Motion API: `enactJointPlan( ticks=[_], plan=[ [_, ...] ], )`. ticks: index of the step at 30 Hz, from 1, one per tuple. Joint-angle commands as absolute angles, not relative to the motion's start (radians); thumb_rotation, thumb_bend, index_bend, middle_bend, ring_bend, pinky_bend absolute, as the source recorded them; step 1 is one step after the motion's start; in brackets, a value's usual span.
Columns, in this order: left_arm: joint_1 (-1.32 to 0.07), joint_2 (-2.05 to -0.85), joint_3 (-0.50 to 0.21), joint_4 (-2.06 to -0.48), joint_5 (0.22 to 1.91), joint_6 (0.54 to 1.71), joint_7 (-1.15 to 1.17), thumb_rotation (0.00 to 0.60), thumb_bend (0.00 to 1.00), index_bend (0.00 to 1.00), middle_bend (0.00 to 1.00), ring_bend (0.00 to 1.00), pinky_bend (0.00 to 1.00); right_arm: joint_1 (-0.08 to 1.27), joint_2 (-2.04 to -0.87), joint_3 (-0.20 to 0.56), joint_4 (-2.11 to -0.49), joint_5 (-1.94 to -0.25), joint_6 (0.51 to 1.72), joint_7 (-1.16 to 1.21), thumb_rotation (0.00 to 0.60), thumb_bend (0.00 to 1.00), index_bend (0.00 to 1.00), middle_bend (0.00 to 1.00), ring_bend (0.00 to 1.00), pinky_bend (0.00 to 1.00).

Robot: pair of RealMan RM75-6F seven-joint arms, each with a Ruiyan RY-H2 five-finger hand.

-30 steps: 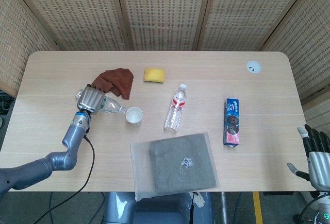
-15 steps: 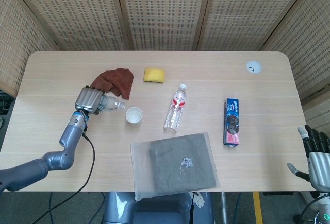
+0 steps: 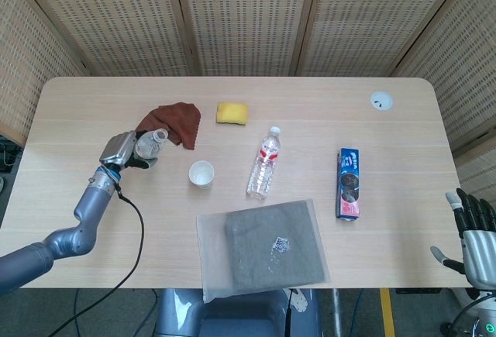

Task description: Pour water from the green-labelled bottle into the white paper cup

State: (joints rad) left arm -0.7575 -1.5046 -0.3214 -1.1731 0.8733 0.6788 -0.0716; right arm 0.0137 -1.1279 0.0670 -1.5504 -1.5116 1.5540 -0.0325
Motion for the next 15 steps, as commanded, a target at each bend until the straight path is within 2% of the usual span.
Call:
enactJointPlan(
  ticks=[1,6,15],
  plan=[
    [-0.687,-1.517,-0.369,-1.152,0.989,0.639,-0.311,0.600,0.61,0.69,0.53,0.33,0.35,0.013,-1.128,0.066,-1.551,-1.513,1.554,-0.032,0.600,0.00,0.02,0.00,0.00,0.00],
    [-0.659,-1.550,-0.370,-1.114,1.064,0.622,-0.484,0.600,0.61,0.69,0.53,0.33,0.35,0.013,-1.127,0.066,-1.552,-1.515,1.555,-0.033,0.600,0.00,0.02,0.00,0.00,0.00],
    [-0.637,-1.663,-0.342,-0.949,1.197,0.620,-0.777,0.600,0.58,0.69,0.53,0.33,0.35,0.015,-1.128,0.066,-1.550,-1.511,1.547,-0.031,0.600,0.00,0.02,0.00,0.00,0.00]
  ],
)
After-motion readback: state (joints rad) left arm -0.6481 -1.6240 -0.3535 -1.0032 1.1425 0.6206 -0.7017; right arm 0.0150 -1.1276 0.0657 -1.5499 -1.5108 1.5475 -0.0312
